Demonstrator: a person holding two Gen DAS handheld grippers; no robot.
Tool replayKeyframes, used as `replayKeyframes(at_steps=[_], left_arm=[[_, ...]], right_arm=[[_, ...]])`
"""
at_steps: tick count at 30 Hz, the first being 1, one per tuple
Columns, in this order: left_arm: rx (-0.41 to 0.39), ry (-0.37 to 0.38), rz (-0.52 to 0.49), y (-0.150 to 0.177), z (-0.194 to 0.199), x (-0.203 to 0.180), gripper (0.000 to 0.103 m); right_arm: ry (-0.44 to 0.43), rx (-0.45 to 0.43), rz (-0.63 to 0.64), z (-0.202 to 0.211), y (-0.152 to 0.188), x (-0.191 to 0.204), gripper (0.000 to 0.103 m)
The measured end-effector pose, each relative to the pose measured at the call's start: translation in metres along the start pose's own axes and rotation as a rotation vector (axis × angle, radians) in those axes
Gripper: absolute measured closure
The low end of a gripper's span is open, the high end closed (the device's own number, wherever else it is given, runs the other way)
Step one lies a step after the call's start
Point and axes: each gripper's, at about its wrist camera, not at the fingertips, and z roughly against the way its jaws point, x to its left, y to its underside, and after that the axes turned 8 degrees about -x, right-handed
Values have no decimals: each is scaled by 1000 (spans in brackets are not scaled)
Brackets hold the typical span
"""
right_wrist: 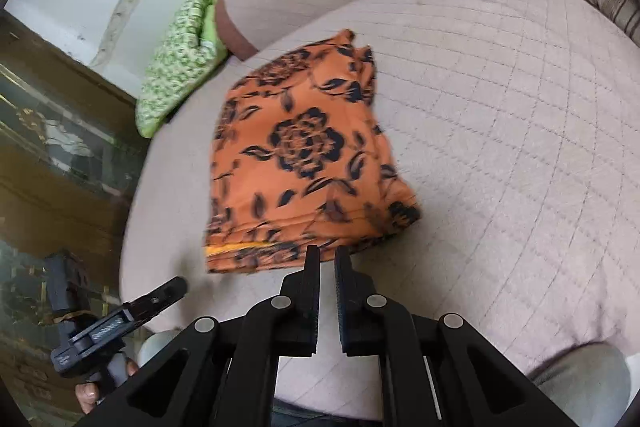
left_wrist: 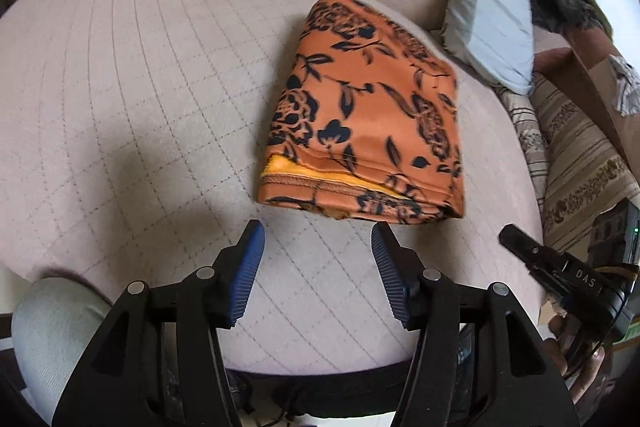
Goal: Fold small clothes
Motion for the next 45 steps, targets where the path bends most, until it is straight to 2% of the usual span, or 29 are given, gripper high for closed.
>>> replayKeyframes(at_steps=[4, 7, 10, 13, 16, 20, 22, 25, 29, 30, 32, 34, 35, 36, 37, 38, 39, 43, 45], left_arm=[[-27, 11, -9, 7, 18, -5, 47], [-52, 11, -18, 13, 32, -7, 47], [-62, 13, -23, 19, 42, -9, 47], [-68, 7, -40, 24, 45, -10, 47], [-60, 4, -42, 28, 41, -10, 47], [-42, 1, -22, 29, 32, -5, 47], [-35, -2, -15, 28, 27, -2, 47], [-29, -6, -15, 27, 22, -1, 47], [-23, -16, -20, 25, 11, 0, 47], [-26, -21, -26, 24, 9, -1, 47], [-35, -32, -34, 22, 6, -2, 47], [-40, -39, -46, 18, 2, -2, 47], [-40, -39, -47, 15, -1, -1, 47], [-37, -37, -47, 13, -4, -1, 47], [-28, -36, -47, 11, -9, 1, 47], [-22, -38, -48, 9, -13, 2, 47], [-17, -42, -47, 8, -17, 4, 47], [3, -51, -25, -2, -33, 14, 47], [11, -56, -13, -10, -42, 20, 47]], right_arm=[[-39, 41, 2, 10, 18, 13, 93], [-29, 69, 58, 18, 32, 29, 77], [29, 69, 115, 26, 43, 41, 71], [90, 28, 137, 34, 48, 43, 70], [106, -41, 176, 42, 49, 44, 69], [60, -18, 169, 37, 52, 41, 69], [3, -39, 132, 37, 53, 37, 69], [51, -122, 186, 43, 52, 43, 69], [42, -206, 229, 50, 43, 48, 69], [84, -222, 233, 50, 40, 48, 69], [127, -224, 244, 48, 33, 48, 69], [161, -188, 260, 41, 27, 49, 68], [170, -171, 263, 37, 26, 48, 57], [174, -146, 264, 32, 24, 47, 52], [181, -115, 257, 25, 22, 44, 40], [184, -97, 227, 20, 20, 38, 22], [166, -87, 186, 16, 19, 31, 17], [153, -62, 165, -4, 12, 18, 17], [137, -7, 154, -21, 3, 13, 18]])
